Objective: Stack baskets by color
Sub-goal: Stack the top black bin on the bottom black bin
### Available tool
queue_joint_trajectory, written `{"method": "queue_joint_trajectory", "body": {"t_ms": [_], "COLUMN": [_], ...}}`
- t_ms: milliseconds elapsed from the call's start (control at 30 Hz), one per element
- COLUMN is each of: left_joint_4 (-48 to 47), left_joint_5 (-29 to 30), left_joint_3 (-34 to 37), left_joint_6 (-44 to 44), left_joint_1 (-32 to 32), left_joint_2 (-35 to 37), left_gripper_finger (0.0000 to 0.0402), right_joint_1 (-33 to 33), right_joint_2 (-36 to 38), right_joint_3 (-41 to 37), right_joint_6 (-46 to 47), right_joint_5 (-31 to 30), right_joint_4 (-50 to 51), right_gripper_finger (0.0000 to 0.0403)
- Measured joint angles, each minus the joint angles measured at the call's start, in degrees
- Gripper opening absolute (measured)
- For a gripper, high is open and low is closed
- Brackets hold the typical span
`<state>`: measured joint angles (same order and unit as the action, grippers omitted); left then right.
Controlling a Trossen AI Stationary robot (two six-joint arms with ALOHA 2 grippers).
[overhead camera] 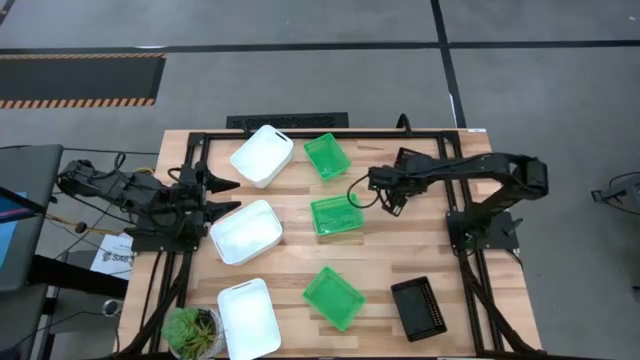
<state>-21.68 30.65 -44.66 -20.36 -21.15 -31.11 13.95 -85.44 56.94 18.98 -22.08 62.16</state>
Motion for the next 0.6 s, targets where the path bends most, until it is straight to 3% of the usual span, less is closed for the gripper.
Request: {"method": "queue_joint_trajectory", "body": {"t_ms": [200,467,600], "left_joint_4": [0.1,0.1,0.1], "left_joint_5": [0.1,1.5,2.3], "left_joint_3": [0.0,0.0,0.0], "left_joint_6": [0.0,0.0,0.0], "left_joint_1": [0.0,0.0,0.0], "left_joint_2": [0.0,0.0,0.0], "left_gripper_finger": [0.0254,0.0254,0.0254], "right_joint_1": [3.6,8.6,10.0], "right_joint_2": [2.4,-0.3,-1.0], "right_joint_3": [-5.8,-9.8,-9.9], "right_joint_6": [-5.7,-8.5,-8.5], "right_joint_5": [1.6,5.8,5.4], "right_joint_4": [-7.7,-13.2,-14.7], "right_gripper_finger": [0.0245,0.0244,0.0219]}}
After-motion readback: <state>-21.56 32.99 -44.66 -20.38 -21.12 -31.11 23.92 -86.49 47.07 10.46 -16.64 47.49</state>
